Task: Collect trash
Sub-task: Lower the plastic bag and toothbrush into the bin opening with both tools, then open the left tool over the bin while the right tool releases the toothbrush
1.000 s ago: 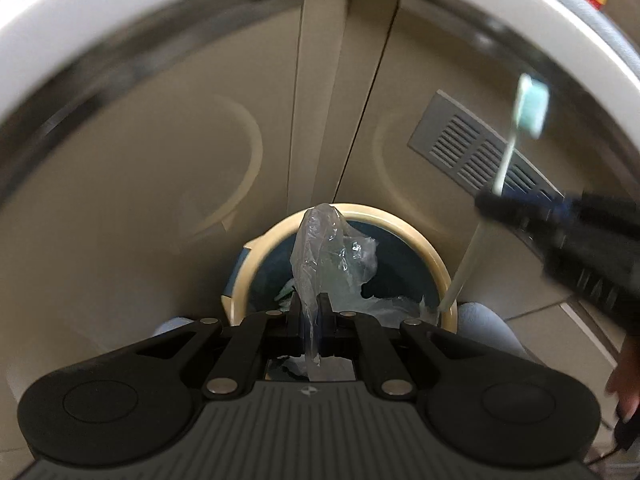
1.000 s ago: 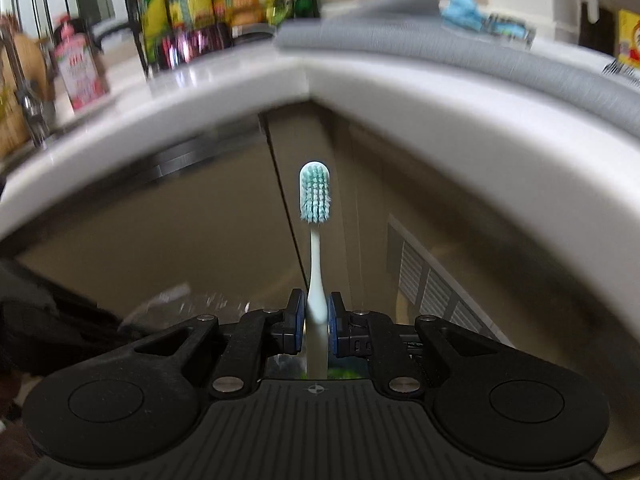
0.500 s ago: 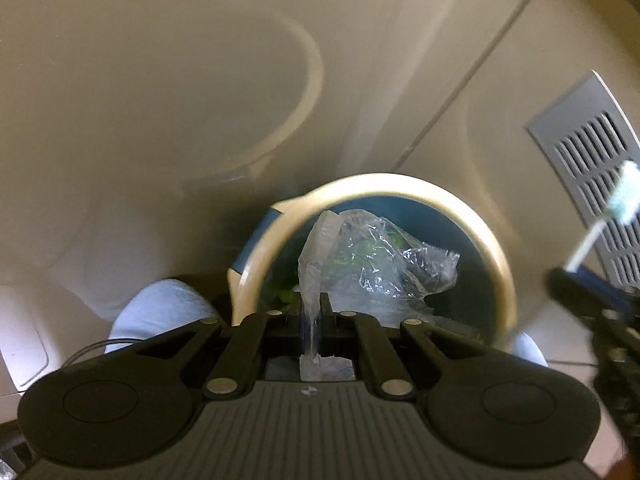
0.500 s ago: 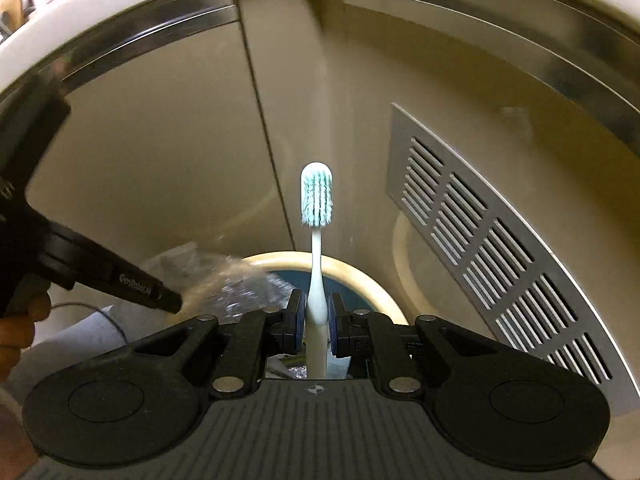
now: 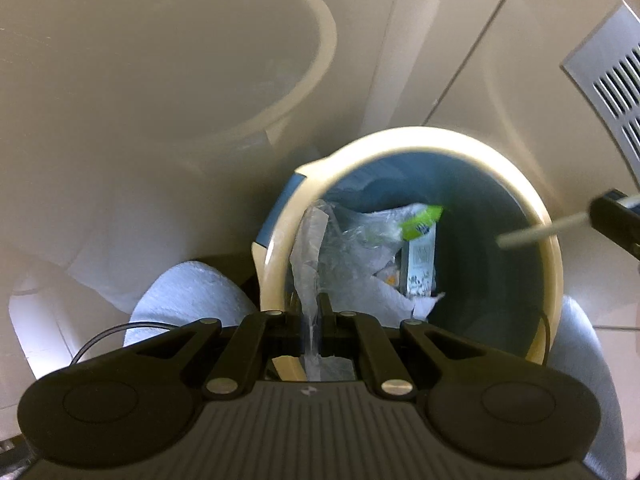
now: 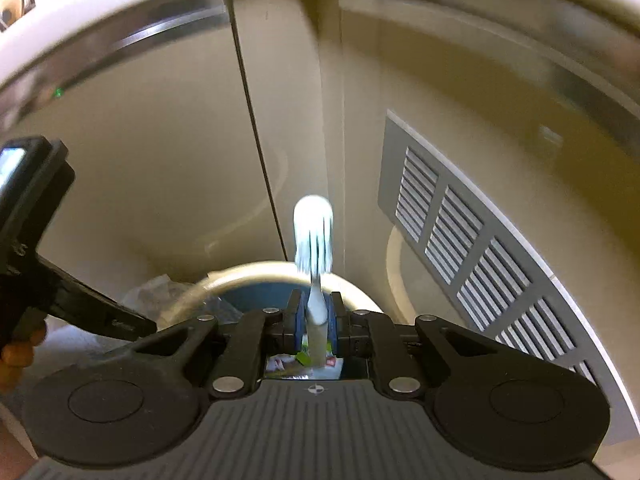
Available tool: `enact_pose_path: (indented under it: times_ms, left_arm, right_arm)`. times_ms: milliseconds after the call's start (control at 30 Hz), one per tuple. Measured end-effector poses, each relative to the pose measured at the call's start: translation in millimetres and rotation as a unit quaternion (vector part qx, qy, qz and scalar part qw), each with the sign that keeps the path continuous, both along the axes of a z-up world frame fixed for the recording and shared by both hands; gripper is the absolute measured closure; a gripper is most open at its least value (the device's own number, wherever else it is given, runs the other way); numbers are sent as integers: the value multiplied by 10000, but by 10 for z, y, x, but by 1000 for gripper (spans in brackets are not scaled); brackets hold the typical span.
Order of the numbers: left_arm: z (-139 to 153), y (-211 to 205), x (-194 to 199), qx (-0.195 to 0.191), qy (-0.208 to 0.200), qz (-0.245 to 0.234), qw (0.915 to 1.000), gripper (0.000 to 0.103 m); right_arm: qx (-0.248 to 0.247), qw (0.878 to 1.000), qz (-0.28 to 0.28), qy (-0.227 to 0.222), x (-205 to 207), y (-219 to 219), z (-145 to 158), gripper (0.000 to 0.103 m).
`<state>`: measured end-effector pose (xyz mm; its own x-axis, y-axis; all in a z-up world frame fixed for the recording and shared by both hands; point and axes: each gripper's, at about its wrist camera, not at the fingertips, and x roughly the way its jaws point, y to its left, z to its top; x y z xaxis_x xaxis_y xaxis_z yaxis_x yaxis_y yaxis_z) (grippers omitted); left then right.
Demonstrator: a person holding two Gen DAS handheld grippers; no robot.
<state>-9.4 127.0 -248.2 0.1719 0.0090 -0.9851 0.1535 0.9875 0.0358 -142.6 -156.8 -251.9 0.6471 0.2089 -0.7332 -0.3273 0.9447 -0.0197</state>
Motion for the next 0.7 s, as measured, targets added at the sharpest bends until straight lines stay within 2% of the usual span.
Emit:
enact_pose_path:
  times_ms: [233, 300, 367, 400, 433, 467, 500, 533, 600, 700]
  left_arm:
    - [-95, -64, -55, 13, 93, -223, 9997, 98]
    - [-124, -72, -57, 10, 140, -289, 9995, 93]
    - [-170, -81, -39, 7, 331, -314, 9990, 58]
    - [-182, -75, -28, 16, 420, -293, 9987, 20]
    - [-171, -60, -27, 5, 409, -271, 9988, 0]
    - [-136, -40, -38, -16, 303, -249, 9992, 1]
    - [-119, -31, -51, 14, 240, -252, 9994, 0]
    - [-100, -25, -51, 64, 270, -292, 9992, 0]
    - [-55, 4, -53, 103, 378, -374, 9985, 0]
    - [140, 94, -147, 76, 157, -391, 9991, 0]
  right_arm:
    - [-319, 9992, 71, 219, 127, 63, -223, 89]
    - [-406, 9987, 180, 246, 168, 121, -265, 89]
    - [-474, 9976, 362, 343, 201, 187, -315, 89]
    - [-516, 9969, 439, 392, 206, 226, -332, 86]
    - [-572, 9962, 480, 458, 215, 254, -344, 70]
    - [-603, 9958, 485, 481, 212, 272, -345, 59]
    - [-600, 9961, 466, 442, 192, 279, -329, 42]
    - [-568, 9967, 446, 380, 165, 274, -302, 36]
    - [-524, 9970, 439, 367, 112, 260, -232, 31]
    - [-478, 9978, 382, 259, -3, 232, -60, 26]
